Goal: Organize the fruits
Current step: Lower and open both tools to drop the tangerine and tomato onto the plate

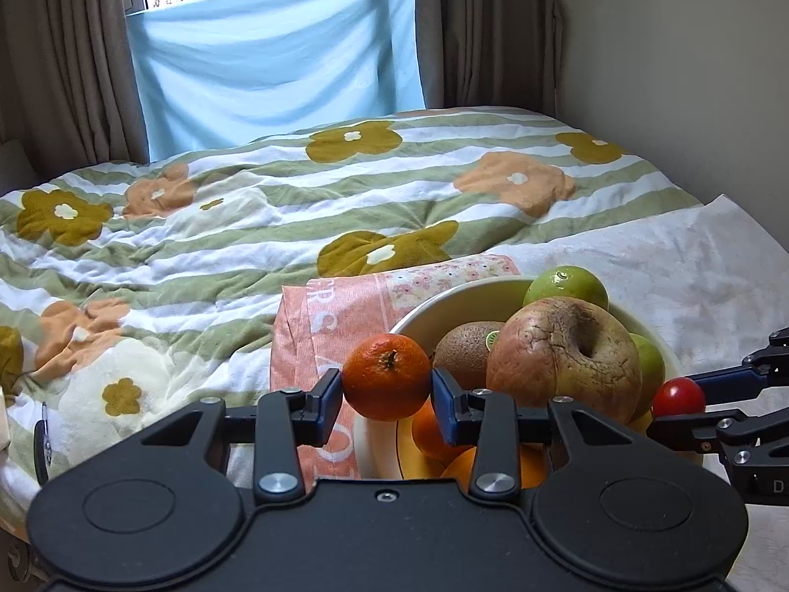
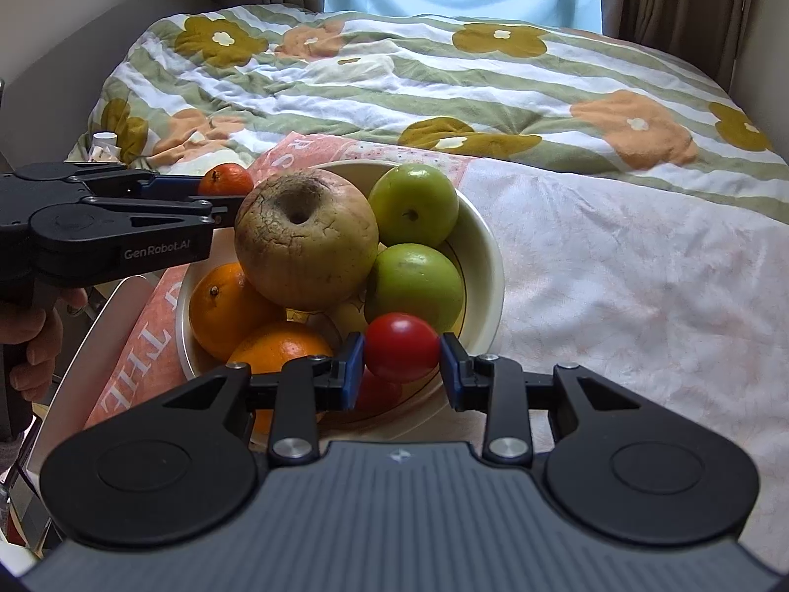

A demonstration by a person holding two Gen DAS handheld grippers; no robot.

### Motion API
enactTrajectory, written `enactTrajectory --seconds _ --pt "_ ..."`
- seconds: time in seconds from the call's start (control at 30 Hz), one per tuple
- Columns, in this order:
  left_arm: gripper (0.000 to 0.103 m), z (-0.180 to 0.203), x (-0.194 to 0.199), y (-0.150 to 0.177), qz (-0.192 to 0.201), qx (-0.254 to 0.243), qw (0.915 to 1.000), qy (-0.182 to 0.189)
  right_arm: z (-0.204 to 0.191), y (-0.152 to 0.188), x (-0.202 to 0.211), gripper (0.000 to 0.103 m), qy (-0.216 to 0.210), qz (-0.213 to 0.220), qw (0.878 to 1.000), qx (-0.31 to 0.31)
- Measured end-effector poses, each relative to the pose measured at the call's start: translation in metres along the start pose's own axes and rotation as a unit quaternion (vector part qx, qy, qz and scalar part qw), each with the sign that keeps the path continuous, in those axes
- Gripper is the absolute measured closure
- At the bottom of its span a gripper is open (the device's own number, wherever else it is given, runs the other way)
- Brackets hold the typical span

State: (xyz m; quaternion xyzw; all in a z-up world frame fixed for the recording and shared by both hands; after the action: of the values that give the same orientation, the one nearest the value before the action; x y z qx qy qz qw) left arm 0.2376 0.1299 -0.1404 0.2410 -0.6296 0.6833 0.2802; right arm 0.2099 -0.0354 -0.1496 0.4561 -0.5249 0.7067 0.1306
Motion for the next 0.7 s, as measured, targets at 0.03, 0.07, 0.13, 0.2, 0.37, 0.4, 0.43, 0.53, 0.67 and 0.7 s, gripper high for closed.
enactTrajectory --seconds 0.03,0.07,0.13,0.2,0.37,0.4,0.43,0.53,0.67,0.7 --pt "0.041 0.0 0.0 -0.001 0.004 -0.003 1.0 0.002 0.0 0.0 0.001 0.055 0.001 0.0 1.0 0.0" --pt "0.034 0.001 0.001 -0.001 0.009 -0.005 0.9999 0.002 0.0 0.0 0.001 0.055 0.003 0.001 1.0 -0.001" --pt "0.027 0.0 0.003 -0.003 0.017 -0.007 0.9998 -0.001 0.001 0.001 0.002 0.055 0.006 0.0 1.0 -0.004" --pt "0.025 -0.003 0.007 -0.006 0.017 0.0 0.9999 0.002 0.002 0.001 0.005 0.055 0.009 0.0 1.0 -0.007" --pt "0.022 -0.006 0.022 -0.008 0.022 0.004 0.9997 0.002 0.003 0.0 0.015 0.055 0.017 0.004 1.0 -0.007" --pt "0.022 -0.006 0.026 -0.007 0.023 0.005 0.9997 0.002 0.003 0.0 0.016 0.055 0.018 0.004 1.0 -0.004" --pt "0.022 -0.006 0.029 -0.007 0.023 0.007 0.9997 0.002 0.002 0.0 0.017 0.055 0.019 0.004 1.0 -0.001" --pt "0.022 -0.006 0.041 -0.006 0.026 0.012 0.9996 0.002 -0.002 -0.003 0.018 0.055 0.018 0.005 1.0 0.007" --pt "0.022 -0.005 0.055 -0.002 0.032 0.006 0.9994 -0.003 -0.007 -0.005 0.017 0.055 0.014 0.012 1.0 0.011" --pt "0.021 -0.005 0.058 -0.001 0.033 0.005 0.9994 -0.005 -0.008 -0.006 0.017 0.055 0.015 0.013 1.0 0.013"
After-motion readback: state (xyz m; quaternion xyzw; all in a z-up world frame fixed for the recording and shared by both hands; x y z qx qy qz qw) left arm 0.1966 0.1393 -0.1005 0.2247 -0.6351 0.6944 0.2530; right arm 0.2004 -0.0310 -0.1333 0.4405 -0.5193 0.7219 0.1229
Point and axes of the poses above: each gripper's, at about its wrist camera, not at the fingertips, and x roughly against the way its jaws point, z to its right, y to its underside, the point moved 4 cm from there along -x, roughly the way its jaws point, and after that the axes turned 15 degrees about x, right-handed, at the moved point
